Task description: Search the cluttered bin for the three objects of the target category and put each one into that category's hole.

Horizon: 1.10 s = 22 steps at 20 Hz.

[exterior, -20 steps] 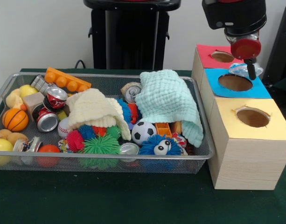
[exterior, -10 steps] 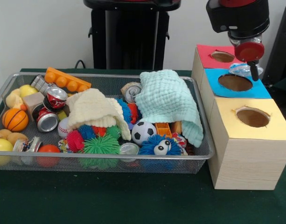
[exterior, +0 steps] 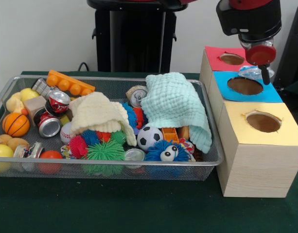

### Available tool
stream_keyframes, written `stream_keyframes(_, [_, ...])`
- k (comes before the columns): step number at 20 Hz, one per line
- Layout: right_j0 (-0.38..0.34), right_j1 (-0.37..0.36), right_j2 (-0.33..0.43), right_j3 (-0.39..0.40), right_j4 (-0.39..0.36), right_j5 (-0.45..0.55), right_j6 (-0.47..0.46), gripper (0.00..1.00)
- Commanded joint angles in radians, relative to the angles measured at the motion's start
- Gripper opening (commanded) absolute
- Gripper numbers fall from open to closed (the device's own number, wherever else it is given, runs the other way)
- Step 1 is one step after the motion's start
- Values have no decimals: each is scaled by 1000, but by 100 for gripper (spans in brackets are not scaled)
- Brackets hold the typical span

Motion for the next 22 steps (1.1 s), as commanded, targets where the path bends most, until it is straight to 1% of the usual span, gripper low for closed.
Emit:
stream_keyframes(1, [18, 54, -44, 20, -45, 44, 222, 100])
stream_keyframes(5, [26, 61, -56, 18, -46, 53, 223, 100])
stream_keyframes(14, [26, 67, -51, 27, -36, 54, 223, 100])
stream_keyframes(16, [45, 68, -79, 12, -44, 86, 239, 100])
stream_keyframes(18, [53, 71, -90, 6, -50, 97, 240, 100])
stream_keyframes(19, [55, 71, -93, 5, -46, 99, 237, 0])
stream_keyframes(22, [56, 71, -94, 2, -44, 101, 236, 0])
